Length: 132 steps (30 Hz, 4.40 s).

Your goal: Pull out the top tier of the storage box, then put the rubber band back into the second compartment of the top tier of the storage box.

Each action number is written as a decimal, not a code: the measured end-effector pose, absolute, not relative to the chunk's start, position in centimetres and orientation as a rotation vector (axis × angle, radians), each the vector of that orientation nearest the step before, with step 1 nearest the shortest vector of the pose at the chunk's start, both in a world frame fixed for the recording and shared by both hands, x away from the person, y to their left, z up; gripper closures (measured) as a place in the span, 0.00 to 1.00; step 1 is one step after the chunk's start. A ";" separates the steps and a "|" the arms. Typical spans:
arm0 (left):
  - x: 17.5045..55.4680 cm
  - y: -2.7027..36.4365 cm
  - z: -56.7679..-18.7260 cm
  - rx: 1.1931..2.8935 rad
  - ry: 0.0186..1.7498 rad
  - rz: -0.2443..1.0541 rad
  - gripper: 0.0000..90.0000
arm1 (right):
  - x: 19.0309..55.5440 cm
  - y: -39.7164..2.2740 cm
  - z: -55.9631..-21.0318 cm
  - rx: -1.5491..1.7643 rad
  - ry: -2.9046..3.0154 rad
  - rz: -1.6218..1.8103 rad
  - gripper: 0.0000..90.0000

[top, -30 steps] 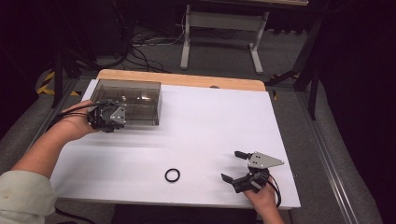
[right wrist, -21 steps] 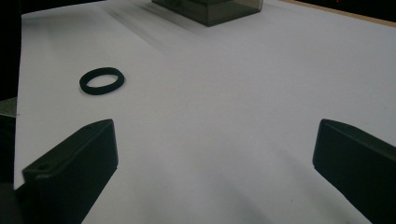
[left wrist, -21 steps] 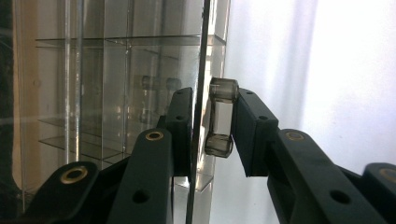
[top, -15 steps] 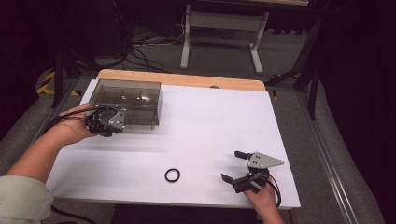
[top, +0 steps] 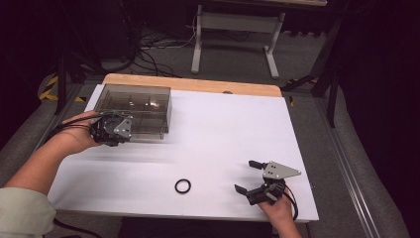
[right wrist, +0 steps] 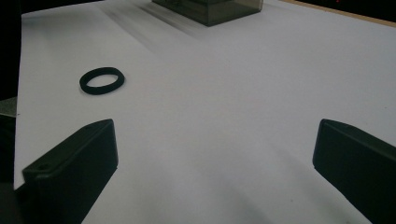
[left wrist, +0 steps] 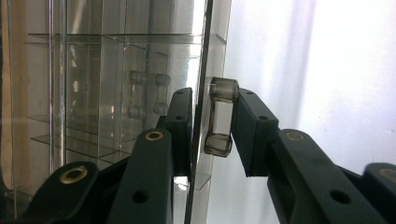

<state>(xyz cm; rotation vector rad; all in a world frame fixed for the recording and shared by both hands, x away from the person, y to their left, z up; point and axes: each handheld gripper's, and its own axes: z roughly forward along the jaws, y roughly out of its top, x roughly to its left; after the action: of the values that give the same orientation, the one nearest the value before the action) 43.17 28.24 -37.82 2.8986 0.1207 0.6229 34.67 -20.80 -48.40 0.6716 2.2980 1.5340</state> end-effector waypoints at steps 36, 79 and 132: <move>40.7 26.7 -34.0 2.516 0.308 0.490 0.40 | 34.7 -20.8 -48.4 0.678 2.300 1.537 0.01; 36.2 18.0 -38.0 2.358 0.147 0.270 0.40 | 34.7 -20.8 -48.4 0.664 2.309 1.545 0.01; 35.5 14.1 -44.7 2.578 0.245 -0.038 0.52 | 34.5 -20.8 -48.4 0.652 2.319 1.550 0.01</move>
<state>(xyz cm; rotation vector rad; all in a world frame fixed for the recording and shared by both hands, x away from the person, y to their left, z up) 35.51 14.13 -44.66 2.5776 0.2453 -0.0382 34.54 -20.79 -48.39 0.6516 2.3186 1.5497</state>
